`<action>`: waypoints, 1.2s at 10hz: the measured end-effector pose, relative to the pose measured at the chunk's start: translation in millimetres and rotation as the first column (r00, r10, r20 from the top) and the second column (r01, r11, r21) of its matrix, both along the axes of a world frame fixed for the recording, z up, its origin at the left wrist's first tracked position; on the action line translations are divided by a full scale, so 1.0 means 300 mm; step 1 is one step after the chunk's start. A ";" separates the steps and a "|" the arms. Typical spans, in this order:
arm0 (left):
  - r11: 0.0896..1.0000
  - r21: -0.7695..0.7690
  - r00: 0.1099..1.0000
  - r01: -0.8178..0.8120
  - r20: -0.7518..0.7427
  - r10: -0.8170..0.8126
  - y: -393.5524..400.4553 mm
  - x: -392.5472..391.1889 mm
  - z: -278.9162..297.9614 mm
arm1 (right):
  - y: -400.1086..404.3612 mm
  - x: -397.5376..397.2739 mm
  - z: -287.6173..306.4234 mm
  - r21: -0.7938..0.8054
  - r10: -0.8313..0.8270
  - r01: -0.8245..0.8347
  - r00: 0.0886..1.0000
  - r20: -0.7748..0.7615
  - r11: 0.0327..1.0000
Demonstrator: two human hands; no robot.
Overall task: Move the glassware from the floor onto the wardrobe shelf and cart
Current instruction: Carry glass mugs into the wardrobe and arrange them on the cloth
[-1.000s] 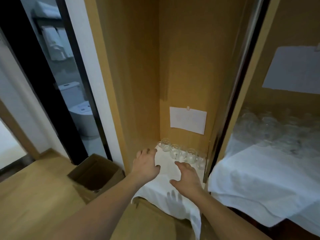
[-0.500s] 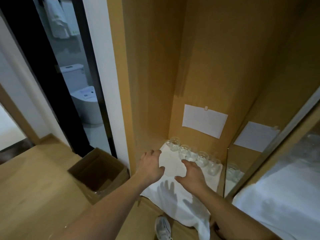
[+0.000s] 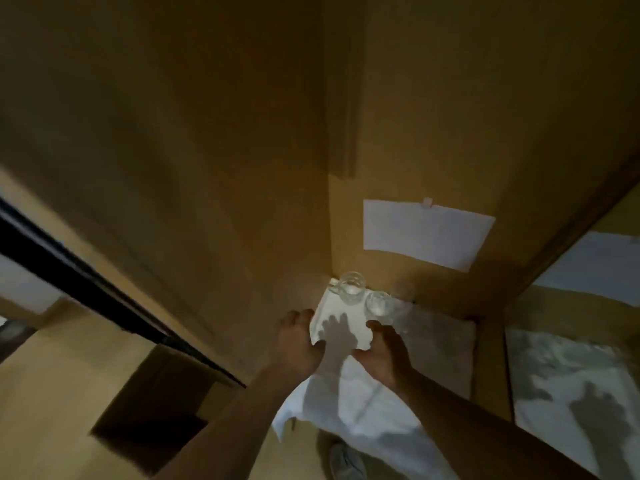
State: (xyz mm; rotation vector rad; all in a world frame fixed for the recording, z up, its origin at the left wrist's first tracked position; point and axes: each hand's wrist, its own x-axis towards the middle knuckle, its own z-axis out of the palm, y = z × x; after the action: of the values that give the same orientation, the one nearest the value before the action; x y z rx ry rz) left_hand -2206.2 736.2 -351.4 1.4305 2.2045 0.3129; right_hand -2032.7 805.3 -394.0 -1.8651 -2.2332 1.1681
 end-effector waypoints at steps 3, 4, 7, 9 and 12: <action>0.990 -0.143 0.996 0.014 0.092 -0.001 0.449 -0.049 -0.338 | 0.254 0.000 -0.391 -0.250 -0.281 0.288 0.958 0.063 0.925; 0.984 -0.170 0.996 0.044 0.079 -0.031 0.599 -0.061 -0.451 | 0.324 0.010 -0.486 -0.313 -0.363 0.373 0.927 0.092 0.874; 0.956 -0.288 0.999 0.054 0.013 -0.053 0.885 -0.128 -0.868 | 0.491 -0.036 -0.834 -0.340 -0.584 0.549 0.812 0.002 0.763; 0.942 -0.324 0.983 -0.084 0.129 0.132 1.009 -0.200 -1.120 | 0.489 -0.048 -0.985 -0.365 -0.704 0.640 0.707 -0.063 0.676; 0.917 -0.394 0.980 -0.063 0.149 0.131 0.833 -0.120 -1.095 | 0.384 -0.047 -1.012 -0.559 -0.867 0.695 0.490 -0.091 0.451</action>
State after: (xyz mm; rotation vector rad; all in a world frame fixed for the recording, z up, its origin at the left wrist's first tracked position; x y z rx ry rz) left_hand -2242.3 986.1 -679.8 1.0401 2.0555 0.0246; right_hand -2046.9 920.5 -697.7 -2.1592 -0.6409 1.6563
